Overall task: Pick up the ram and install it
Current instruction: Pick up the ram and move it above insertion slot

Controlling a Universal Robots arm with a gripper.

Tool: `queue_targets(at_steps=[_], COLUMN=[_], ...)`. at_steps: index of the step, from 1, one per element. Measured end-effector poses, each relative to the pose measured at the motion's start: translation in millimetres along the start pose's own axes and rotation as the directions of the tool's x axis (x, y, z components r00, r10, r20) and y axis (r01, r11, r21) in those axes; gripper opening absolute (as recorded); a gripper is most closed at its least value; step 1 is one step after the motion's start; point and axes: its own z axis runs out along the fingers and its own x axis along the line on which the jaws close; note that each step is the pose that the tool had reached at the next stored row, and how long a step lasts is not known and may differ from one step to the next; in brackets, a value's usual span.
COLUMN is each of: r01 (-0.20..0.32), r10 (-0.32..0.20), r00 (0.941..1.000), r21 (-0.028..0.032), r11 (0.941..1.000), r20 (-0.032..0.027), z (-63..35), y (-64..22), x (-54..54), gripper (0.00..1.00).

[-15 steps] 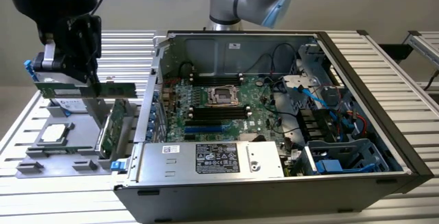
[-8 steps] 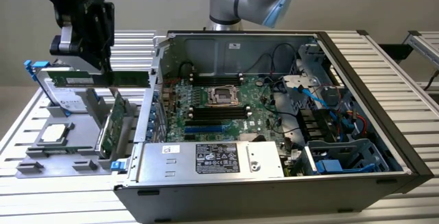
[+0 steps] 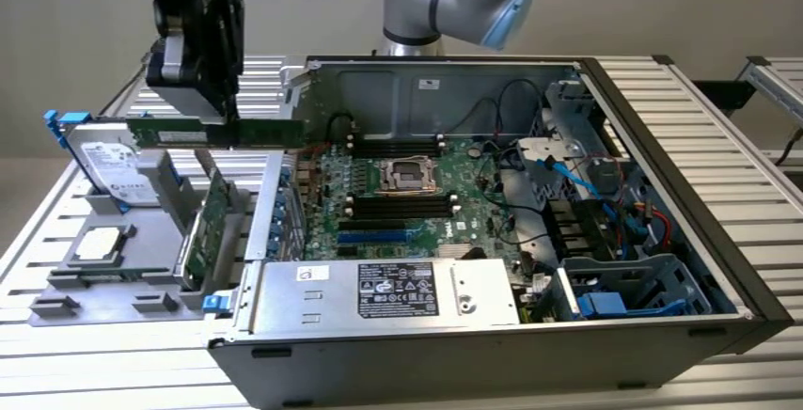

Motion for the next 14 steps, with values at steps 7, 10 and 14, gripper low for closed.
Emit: queue_targets(at_steps=[7,10,14], r01=[0.000,0.000,0.000], r10=[0.000,0.000,0.000], r00=[1.0000,1.0000,1.0000], r21=[-0.0041,-0.0079,-0.0093], r11=[1.0000,1.0000,1.0000], r20=[-0.0001,-0.0001,0.0000], z=[-1.8,-1.4,-0.1], y=[-29.3,-42.2,-60.6], x=[-7.1,-10.7,-16.7], gripper=[0.14,0.14,0.14])
